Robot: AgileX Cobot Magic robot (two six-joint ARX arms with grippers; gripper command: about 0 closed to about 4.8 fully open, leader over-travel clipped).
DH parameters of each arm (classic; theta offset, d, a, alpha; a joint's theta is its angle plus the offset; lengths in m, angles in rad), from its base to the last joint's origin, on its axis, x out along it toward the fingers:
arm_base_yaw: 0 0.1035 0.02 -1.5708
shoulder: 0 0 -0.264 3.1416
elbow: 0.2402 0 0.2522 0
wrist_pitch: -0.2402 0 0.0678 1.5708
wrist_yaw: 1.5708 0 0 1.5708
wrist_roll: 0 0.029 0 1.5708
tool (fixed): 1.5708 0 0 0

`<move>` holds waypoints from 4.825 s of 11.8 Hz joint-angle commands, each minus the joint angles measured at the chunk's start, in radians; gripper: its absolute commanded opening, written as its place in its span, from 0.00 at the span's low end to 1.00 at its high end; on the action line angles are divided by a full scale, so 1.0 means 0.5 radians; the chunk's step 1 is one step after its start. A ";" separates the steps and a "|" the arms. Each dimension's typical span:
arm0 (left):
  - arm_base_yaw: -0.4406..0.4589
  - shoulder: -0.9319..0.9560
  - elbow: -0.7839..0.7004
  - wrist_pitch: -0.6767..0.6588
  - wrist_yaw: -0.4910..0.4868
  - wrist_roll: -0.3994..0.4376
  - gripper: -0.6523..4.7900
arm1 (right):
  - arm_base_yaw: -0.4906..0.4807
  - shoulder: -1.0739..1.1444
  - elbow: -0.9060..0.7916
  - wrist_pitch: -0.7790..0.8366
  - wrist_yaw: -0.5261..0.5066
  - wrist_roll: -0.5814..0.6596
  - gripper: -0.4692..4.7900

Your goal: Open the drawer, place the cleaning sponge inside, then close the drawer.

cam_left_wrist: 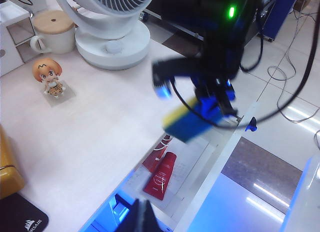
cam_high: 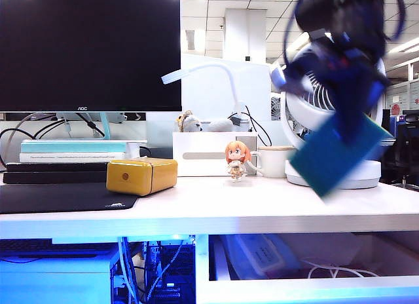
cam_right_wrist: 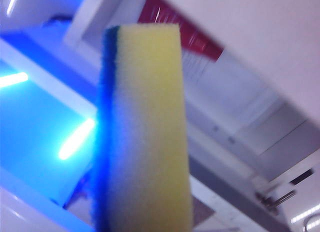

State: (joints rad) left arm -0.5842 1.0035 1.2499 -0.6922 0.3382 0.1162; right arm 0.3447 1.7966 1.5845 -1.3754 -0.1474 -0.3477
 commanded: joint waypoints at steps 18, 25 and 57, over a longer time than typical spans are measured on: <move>0.001 0.002 0.009 0.041 0.013 0.008 0.11 | -0.007 0.157 -0.847 1.198 -0.095 -0.291 0.60; 0.001 0.002 0.009 0.041 0.013 0.008 0.11 | -0.007 0.104 -0.843 1.117 -0.058 -0.261 1.00; 0.001 0.002 0.008 0.072 0.013 0.008 0.11 | 0.183 0.096 -1.128 0.964 -0.057 -0.348 0.08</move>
State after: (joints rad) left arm -0.5842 1.0065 1.2499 -0.6697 0.3386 0.1162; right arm 0.4355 1.8420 1.0183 -0.9249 -0.2012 -0.5179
